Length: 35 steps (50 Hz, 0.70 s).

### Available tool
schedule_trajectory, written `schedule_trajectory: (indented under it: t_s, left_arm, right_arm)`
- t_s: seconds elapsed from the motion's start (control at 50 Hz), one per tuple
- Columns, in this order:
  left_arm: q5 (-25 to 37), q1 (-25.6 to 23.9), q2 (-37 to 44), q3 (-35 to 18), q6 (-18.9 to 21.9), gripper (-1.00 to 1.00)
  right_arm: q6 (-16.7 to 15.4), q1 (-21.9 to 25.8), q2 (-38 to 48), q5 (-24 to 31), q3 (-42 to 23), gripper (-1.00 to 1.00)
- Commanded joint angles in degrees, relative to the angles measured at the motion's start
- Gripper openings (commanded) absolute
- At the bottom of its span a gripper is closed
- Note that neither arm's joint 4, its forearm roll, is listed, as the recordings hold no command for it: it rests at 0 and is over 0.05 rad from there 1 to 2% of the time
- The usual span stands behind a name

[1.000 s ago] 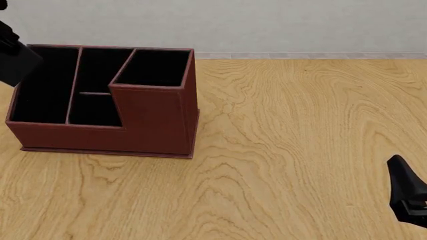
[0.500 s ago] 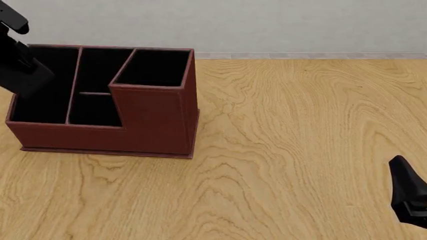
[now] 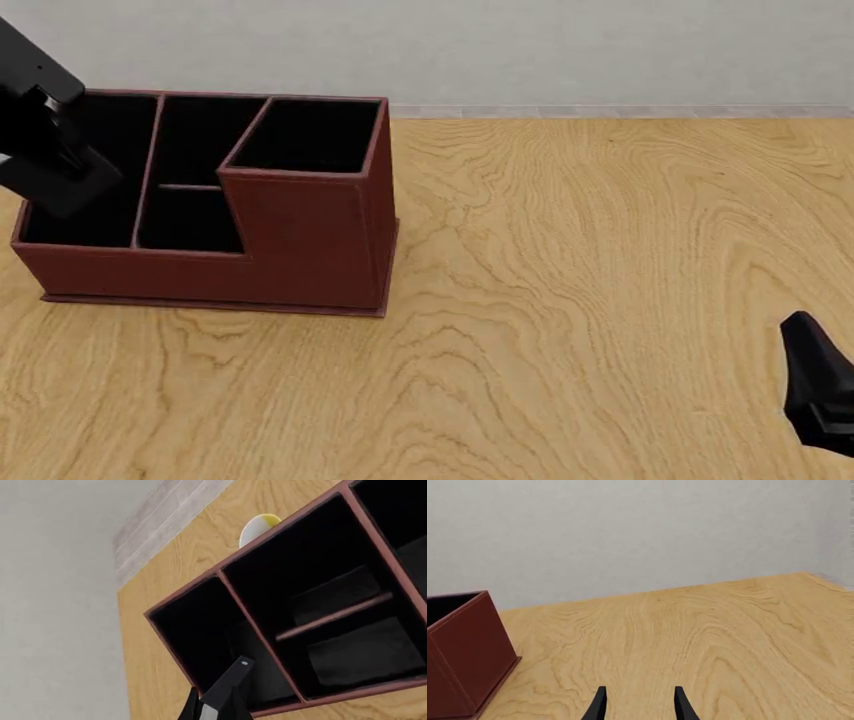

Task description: Pick up the book and place it in the left compartment of the caddy.

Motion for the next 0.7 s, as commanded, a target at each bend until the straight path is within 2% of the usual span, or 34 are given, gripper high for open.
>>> schedule_trajectory:
  t_s: [0.02,0.22,0.7]
  left_arm:
    - [-1.64,0.18,1.47,0.05,1.92,-1.0]
    - [0.24,-0.37,2.91,-1.46,1.58,-1.0]
    - [-1.11,-0.38,5.07,-2.48,2.79,-1.0]
  right_arm:
    - [0.08,-0.15,-0.14,0.12,-0.02,1.0]
    - [0.02,-0.13,-0.31,0.26,0.03,1.0]
    - [-0.32,0.02,0.83,-0.63,0.05,1.0]
